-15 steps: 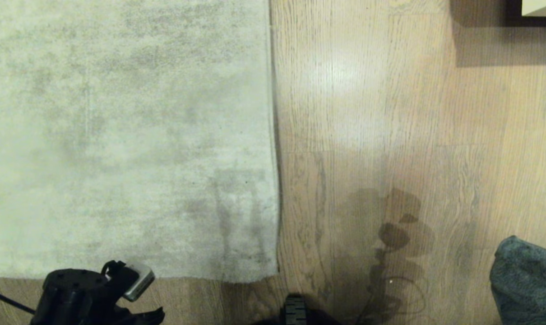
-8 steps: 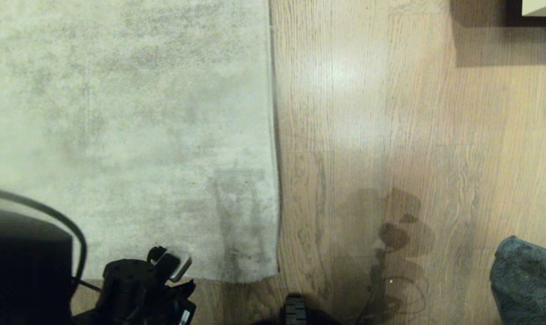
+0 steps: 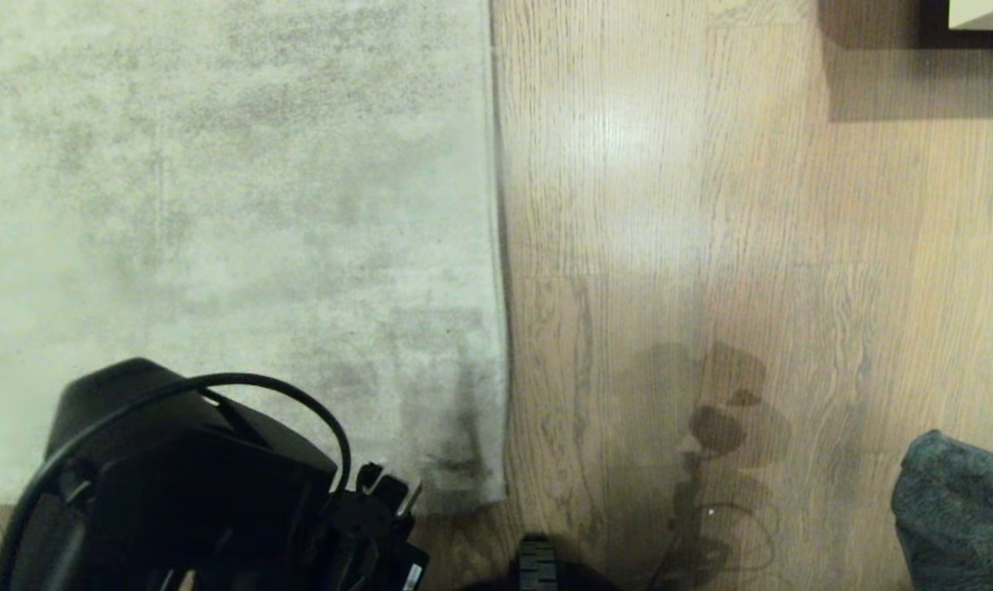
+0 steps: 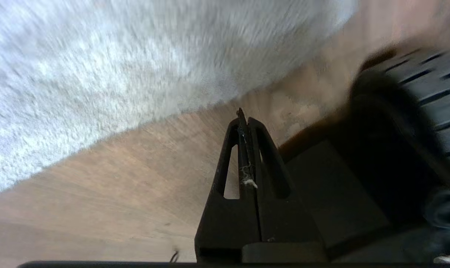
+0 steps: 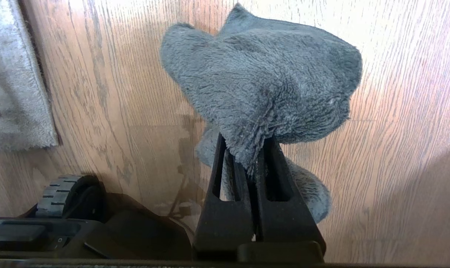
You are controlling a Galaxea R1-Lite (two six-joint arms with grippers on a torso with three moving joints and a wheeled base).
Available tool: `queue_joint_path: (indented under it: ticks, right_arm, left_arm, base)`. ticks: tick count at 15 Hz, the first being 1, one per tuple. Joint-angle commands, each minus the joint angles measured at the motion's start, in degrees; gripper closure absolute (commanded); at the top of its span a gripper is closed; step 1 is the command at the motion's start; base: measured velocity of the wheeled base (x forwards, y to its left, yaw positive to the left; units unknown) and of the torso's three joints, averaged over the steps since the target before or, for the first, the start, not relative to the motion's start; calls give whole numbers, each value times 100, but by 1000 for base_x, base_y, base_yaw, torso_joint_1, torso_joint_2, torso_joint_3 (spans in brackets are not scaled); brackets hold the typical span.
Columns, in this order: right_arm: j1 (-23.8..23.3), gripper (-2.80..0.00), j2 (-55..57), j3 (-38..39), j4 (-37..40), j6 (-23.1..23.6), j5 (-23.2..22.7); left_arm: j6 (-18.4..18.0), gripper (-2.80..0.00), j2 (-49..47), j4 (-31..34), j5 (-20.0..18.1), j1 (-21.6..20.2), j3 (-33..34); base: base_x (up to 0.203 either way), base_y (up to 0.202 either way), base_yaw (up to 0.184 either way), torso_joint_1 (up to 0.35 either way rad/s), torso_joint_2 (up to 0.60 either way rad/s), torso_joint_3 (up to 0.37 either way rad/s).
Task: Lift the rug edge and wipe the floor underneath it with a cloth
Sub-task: Lay down the carpet
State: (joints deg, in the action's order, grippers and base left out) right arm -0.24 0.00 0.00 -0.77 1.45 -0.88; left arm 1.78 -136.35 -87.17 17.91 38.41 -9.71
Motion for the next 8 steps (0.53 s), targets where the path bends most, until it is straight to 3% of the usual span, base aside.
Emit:
queue_joint_path:
  ticks: [1, 8]
  right_arm:
    - [-2, 0, 9, 0, -2, -4, 0]
    - [-2, 0, 9, 0, -2, -1, 0]
  left_arm:
    - [-36, 0, -457, -278, 225, 1, -106]
    - [-55, 0, -622, -278, 345, -170, -443]
  base:
    - [0, 0, 0, 0, 0, 0]
    - [0, 0, 0, 0, 0, 0]
